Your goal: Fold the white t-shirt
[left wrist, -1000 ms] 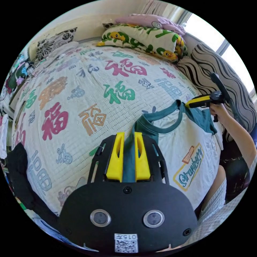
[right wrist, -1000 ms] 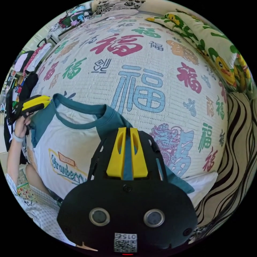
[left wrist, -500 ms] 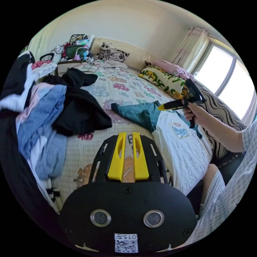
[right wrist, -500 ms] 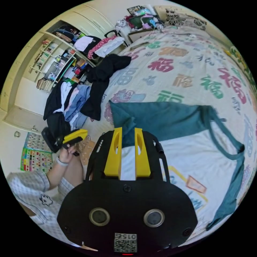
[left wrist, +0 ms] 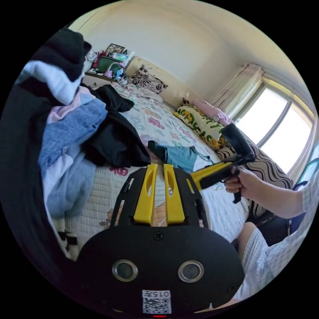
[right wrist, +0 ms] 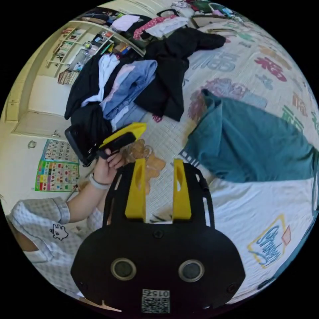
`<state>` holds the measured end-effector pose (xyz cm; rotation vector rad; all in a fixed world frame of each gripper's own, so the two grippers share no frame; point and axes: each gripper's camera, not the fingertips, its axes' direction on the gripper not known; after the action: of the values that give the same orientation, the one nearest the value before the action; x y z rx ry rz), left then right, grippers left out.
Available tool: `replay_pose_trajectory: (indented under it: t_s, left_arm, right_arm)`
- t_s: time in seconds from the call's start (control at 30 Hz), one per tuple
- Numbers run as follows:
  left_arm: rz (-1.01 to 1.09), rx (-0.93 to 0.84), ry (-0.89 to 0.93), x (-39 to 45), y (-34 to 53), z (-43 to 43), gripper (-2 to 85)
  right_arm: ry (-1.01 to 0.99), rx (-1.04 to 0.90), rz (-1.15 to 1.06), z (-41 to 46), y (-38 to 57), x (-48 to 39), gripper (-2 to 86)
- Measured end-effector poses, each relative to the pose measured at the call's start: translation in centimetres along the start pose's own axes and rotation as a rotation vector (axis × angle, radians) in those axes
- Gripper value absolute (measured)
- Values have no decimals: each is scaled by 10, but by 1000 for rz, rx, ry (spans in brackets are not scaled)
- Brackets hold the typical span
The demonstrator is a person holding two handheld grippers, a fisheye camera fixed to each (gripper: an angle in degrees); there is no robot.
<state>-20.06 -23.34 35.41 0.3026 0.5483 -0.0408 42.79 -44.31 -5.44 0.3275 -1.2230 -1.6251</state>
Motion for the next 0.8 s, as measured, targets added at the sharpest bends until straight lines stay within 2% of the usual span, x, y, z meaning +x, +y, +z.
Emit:
replay_pose_trajectory:
  t_s: [0.13,0.2,0.23,0.3,0.37,0.5,0.6,0.67,0.8]
  left_arm:
    - [-29,-103,107,10,4,-12,54]
    - [-39,-297,257,30,9,-11,57]
    - [-38,-348,260,38,12,-9,58]
    - [29,-519,166,76,31,-3,65]
    - [95,-616,68,102,47,9,67]
    - [171,-810,28,143,87,61,60]
    - [224,-870,-100,164,104,86,62]
    - [227,-899,-121,172,111,95,65]
    - [176,-867,-198,179,124,110,67]
  right_arm:
    - [-70,124,56,-23,91,2,107]
    - [0,184,170,-44,176,15,108]
    - [20,201,209,-49,200,20,107]
    - [85,258,382,-66,297,41,107]
    - [153,284,525,-72,367,54,106]
    - [268,281,770,-62,488,77,109]
    - [215,272,887,-40,536,100,117]
    - [188,286,926,-28,554,111,117]
    - [122,256,945,2,566,132,119]
